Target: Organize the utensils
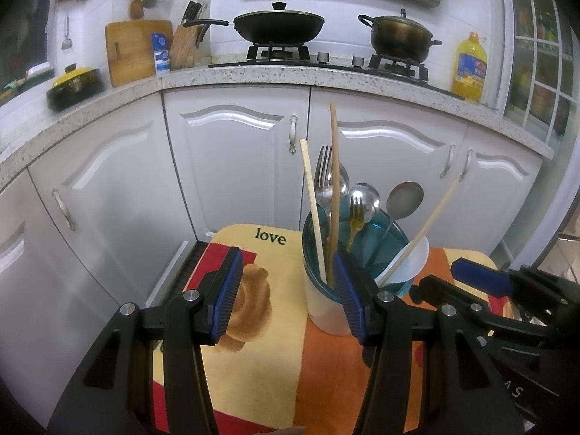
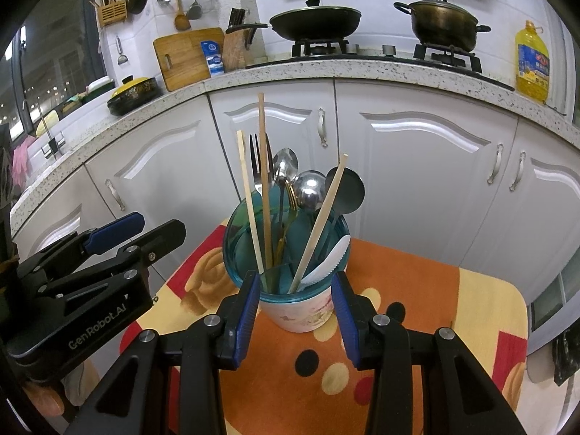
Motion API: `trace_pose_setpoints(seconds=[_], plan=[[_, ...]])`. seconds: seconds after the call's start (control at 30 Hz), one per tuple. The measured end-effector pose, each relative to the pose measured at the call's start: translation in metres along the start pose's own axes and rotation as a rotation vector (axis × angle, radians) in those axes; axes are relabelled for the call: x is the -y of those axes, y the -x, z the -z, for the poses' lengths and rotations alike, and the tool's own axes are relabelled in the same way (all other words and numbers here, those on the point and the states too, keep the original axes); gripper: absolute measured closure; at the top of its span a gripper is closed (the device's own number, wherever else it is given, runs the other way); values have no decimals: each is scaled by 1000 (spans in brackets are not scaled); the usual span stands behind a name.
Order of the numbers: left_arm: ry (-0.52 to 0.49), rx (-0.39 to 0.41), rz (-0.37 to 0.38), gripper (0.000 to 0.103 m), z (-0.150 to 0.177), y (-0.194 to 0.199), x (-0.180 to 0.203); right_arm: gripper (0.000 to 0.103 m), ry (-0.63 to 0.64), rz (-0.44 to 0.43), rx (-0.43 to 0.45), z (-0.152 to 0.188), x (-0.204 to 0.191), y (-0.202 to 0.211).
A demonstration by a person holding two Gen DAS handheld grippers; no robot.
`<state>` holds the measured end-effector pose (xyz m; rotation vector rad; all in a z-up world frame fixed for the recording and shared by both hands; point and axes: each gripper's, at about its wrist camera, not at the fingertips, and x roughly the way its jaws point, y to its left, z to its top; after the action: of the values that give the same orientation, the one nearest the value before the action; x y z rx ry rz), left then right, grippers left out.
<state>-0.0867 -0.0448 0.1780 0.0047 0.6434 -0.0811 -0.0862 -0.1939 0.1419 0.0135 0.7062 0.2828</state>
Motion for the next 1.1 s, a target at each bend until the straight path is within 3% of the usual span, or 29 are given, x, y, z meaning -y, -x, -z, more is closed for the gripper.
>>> trace_pose_setpoints(seconds=[0.67, 1.1], plan=[[11, -7, 0, 52, -3, 0, -1, 64, -1, -1, 0, 0, -2, 0], [-15, 34, -9, 52, -2, 5, 3, 64, -10, -3, 2, -1, 1, 0]])
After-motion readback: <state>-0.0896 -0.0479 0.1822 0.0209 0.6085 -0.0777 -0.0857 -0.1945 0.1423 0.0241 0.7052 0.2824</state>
